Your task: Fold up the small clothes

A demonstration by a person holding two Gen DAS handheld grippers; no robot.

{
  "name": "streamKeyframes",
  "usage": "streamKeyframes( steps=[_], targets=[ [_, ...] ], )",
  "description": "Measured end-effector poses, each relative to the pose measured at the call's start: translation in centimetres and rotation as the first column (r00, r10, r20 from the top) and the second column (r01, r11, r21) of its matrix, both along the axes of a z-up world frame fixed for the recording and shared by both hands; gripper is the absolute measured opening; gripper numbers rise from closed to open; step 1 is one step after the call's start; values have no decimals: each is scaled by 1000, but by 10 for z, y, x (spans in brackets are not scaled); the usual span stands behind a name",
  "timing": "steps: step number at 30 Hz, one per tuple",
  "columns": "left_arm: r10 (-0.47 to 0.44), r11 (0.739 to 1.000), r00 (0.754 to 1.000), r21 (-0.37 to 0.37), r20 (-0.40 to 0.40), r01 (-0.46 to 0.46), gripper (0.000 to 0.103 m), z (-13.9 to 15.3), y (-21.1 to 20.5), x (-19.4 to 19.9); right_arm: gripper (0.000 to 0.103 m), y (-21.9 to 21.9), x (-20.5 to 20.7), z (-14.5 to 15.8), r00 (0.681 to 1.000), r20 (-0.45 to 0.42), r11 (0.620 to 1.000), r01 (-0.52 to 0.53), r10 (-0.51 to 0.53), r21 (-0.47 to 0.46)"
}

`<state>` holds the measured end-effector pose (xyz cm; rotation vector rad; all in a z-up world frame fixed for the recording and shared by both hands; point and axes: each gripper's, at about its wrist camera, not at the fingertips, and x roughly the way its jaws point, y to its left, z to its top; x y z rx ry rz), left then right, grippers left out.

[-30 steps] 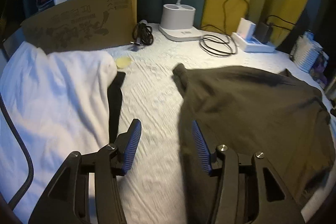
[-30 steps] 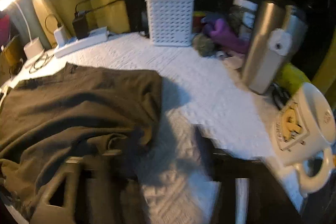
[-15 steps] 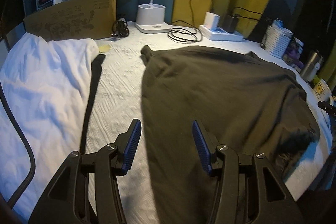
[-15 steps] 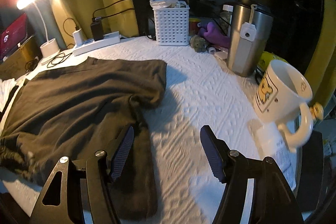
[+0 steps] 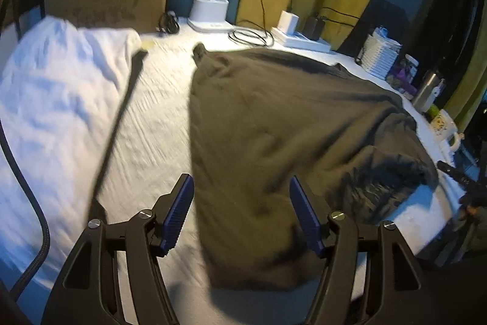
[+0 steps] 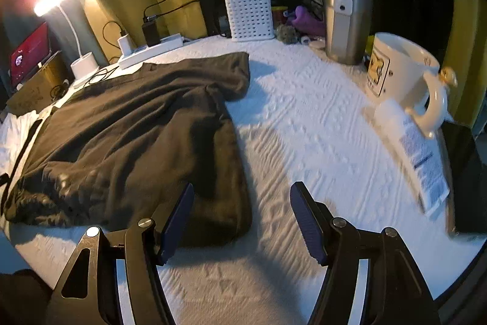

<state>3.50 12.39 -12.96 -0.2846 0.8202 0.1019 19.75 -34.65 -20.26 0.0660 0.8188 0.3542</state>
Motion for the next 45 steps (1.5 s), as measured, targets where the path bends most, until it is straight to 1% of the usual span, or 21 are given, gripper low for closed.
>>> streamKeyframes(
  steps=[2, 5, 7, 8, 9, 13, 16, 17, 18, 19, 20, 21, 22, 23, 24, 27, 31, 34, 36, 42, 45],
  targets=[
    [-27, 1000, 1000, -4, -5, 27, 65, -3, -10, -5, 68, 2, -3, -1, 1000, -6, 1000, -6, 6, 14],
    [-66, 998, 998, 17, -15, 67, 66, -5, -23, -17, 68, 7, -8, -3, 999, -9, 999, -31, 31, 30],
    [-75, 997, 997, 23, -24, 75, 71, -7, -27, -24, 68, 9, -5, -7, 999, -29, 998, -36, 37, 49],
    [-80, 997, 996, 21, -30, 81, 72, -8, -29, -28, 68, 9, -4, -10, 998, -49, 997, -34, 38, 71],
    [-91, 996, 995, 23, -38, 92, 72, -10, -30, -30, 68, 9, -4, -11, 999, -42, 996, -29, 32, 81],
    [-132, 983, 988, 116, -80, 141, 72, -16, -41, -38, 68, 17, -4, -11, 998, -43, 992, -51, 56, 112],
    [-135, 973, 984, 174, -113, 154, 73, -25, -46, -37, 68, 32, -10, -12, 996, -12, 995, -86, 86, 60],
    [-135, 963, 986, 221, -100, 154, 73, -27, -50, -38, 65, 40, -14, -13, 995, 4, 994, -103, 103, 25],
    [-134, 956, 986, 250, -94, 154, 74, -29, -52, -38, 56, 46, -17, -13, 993, 20, 993, -119, 119, -13],
    [-136, 954, 988, 260, -76, 152, 73, -30, -54, -37, 34, 49, -18, -13, 992, 32, 992, -120, 121, -39],
    [-135, 957, 988, 248, -72, 149, 72, -30, -54, -37, 21, 49, -17, -13, 992, 31, 992, -121, 122, -39],
    [-135, 960, 989, 239, -66, 148, 62, -29, -53, -36, 18, 45, -14, -12, 992, 17, 992, -127, 127, -7],
    [-146, 957, 988, 246, -58, 155, 37, -28, -54, -35, 17, 43, -14, -10, 993, 19, 993, -120, 120, -2],
    [-156, 953, 986, 252, -58, 166, 23, -27, -56, -34, 16, 41, -15, -6, 993, 36, 994, -109, 109, -14],
    [-160, 954, 985, 245, -65, 171, 15, -26, -56, -32, 16, 37, -15, 1, 993, 53, 994, -100, 102, -31],
    [-172, 958, 984, 223, -49, 179, 12, -12, -55, -33, 15, 25, -19, 25, 991, 97, 995, -87, 91, -38],
    [-192, 949, 981, 256, 16, 182, 12, 21, -56, -44, 15, 20, -32, 51, 984, 147, 993, -87, 99, -83],
    [-195, 947, 981, 266, 22, 182, 11, 27, -53, -48, 15, 18, -46, 58, 983, 146, 990, -97, 110, -98],
    [-192, 947, 981, 262, 0, 185, 11, 22, -49, -49, 15, 15, -54, 52, 986, 123, 990, -100, 112, -97],
    [-181, 953, 977, 227, -108, 202, 11, -15, -42, -51, 15, 13, -78, -6, 995, -22, 992, -102, 101, -77],
    [-190, 955, 971, 204, -143, 217, 12, -20, -40, -51, 19, 4, -92, -11, 996, -36, 996, -84, 82, -42]
  ],
)
